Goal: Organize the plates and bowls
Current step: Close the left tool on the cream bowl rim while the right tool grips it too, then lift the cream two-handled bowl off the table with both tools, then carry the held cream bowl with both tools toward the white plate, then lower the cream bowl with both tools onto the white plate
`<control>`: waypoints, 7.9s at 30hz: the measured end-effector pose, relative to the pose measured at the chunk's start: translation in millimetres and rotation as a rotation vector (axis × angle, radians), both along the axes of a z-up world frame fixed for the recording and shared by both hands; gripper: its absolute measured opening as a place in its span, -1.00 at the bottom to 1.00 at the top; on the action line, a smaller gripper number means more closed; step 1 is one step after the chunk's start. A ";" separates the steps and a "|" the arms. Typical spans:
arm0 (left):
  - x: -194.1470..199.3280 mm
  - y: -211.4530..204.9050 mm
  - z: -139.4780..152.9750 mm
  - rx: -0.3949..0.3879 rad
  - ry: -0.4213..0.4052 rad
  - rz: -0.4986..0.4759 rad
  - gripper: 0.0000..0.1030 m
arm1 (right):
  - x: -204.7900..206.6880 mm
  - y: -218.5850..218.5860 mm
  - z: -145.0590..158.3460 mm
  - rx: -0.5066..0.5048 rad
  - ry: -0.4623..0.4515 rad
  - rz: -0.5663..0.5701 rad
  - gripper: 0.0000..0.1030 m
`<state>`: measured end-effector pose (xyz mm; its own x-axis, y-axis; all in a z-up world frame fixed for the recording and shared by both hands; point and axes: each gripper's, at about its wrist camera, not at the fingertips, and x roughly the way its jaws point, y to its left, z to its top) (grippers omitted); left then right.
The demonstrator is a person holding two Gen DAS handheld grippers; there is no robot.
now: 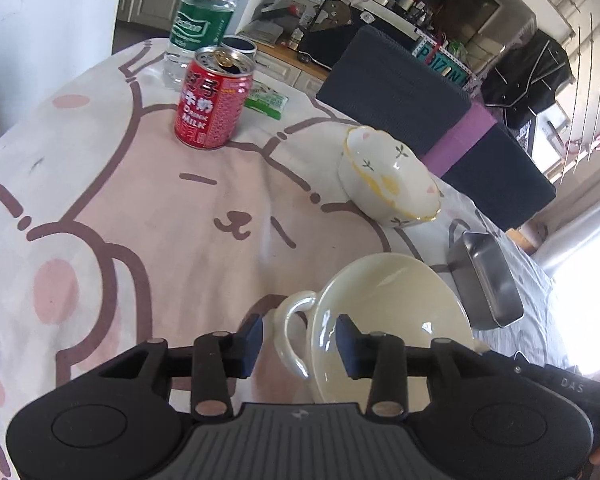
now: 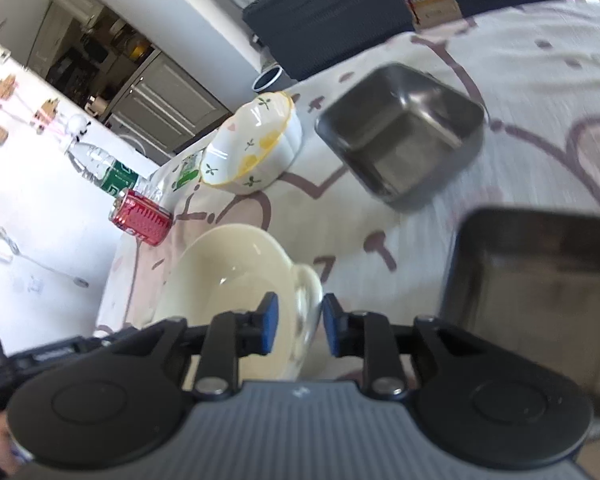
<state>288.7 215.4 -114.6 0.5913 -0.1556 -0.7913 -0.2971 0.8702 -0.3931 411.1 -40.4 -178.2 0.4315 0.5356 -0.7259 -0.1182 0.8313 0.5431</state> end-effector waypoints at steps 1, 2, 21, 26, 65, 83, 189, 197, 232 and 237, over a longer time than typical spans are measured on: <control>2.1 -2.3 -1.4 0.008 0.008 -0.008 -0.18 | 2.7 2.7 -1.5 -0.008 -0.003 0.018 -0.41; 4.4 -4.4 -3.4 0.010 0.014 -0.017 -0.18 | 5.1 4.2 -2.6 -0.013 -0.003 0.032 -0.40; 20.2 -5.1 -31.9 0.022 0.029 -0.148 -0.48 | 21.0 24.8 -21.2 -0.062 0.055 0.123 -0.58; 22.6 -1.9 -34.7 0.001 0.018 -0.165 -0.49 | 18.1 32.5 -18.3 -0.123 0.011 0.143 -0.55; 37.6 9.6 -43.7 -0.048 -0.026 -0.298 -0.52 | 23.9 34.9 -21.3 -0.119 0.021 0.157 -0.58; 16.8 4.9 -30.3 -0.048 -0.054 -0.210 -0.53 | 7.4 38.2 -6.5 -0.156 -0.060 0.179 -0.57; -74.7 -259.8 -9.7 0.011 0.065 -0.492 -0.44 | -175.9 -204.8 15.3 -0.172 0.221 -0.212 -0.45; -71.9 -263.6 -16.1 0.032 0.094 -0.497 -0.38 | -172.1 -201.3 9.2 -0.190 0.250 -0.205 -0.45; -56.3 -275.4 -33.3 0.048 0.152 -0.489 -0.27 | -156.9 -189.8 4.2 -0.305 0.210 -0.158 -0.43; -55.5 -277.5 -35.5 0.050 0.153 -0.488 -0.26 | -156.1 -189.0 2.7 -0.321 0.214 -0.155 -0.42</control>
